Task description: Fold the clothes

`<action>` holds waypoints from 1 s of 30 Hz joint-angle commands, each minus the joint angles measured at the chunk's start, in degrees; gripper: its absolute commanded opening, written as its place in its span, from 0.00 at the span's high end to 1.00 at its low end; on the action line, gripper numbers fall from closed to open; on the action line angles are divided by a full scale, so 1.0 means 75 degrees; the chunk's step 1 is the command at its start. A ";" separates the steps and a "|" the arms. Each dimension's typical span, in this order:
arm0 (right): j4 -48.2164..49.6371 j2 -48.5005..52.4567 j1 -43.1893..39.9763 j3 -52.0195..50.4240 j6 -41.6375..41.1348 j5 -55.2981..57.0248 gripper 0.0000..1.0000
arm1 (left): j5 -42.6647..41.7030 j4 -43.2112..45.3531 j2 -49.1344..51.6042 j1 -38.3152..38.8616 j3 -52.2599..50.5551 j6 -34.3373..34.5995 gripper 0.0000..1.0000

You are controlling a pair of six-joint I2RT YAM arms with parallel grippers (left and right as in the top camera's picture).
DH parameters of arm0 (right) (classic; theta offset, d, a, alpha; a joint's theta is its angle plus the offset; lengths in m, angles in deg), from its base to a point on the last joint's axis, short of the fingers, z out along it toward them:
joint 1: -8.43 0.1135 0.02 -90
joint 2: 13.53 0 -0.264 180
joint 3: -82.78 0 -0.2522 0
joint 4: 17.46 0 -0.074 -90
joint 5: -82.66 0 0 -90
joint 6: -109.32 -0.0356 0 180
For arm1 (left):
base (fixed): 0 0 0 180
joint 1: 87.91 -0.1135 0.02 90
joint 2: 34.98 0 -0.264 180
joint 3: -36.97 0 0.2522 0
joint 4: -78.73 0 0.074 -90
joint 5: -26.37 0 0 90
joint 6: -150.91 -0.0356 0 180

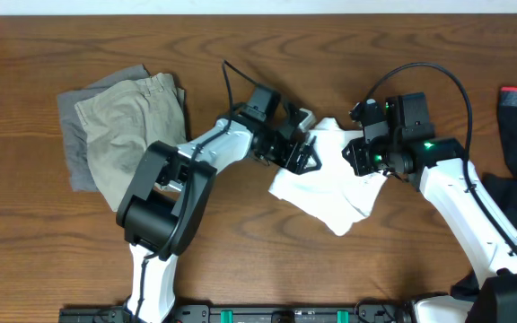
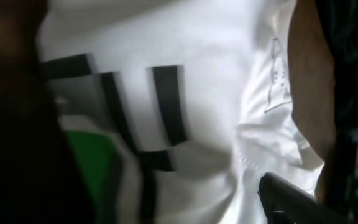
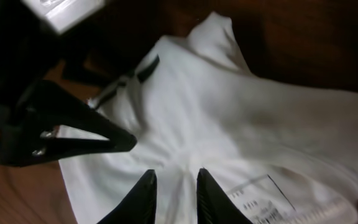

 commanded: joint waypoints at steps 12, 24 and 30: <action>-0.0041 -0.0073 -0.0035 0.0015 -0.0224 0.0082 0.79 | -0.0740 0.0233 0.0128 0.0125 0.0050 -0.0038 0.94; -0.0029 0.1107 -0.0128 -0.0224 -0.0828 0.0356 0.92 | -0.0758 0.0207 0.0128 0.0096 0.0050 0.0003 0.93; 0.0050 0.2159 -0.0187 -0.0224 -0.1766 0.0510 0.98 | -0.0758 0.0207 0.0128 0.0096 0.0050 0.0003 0.91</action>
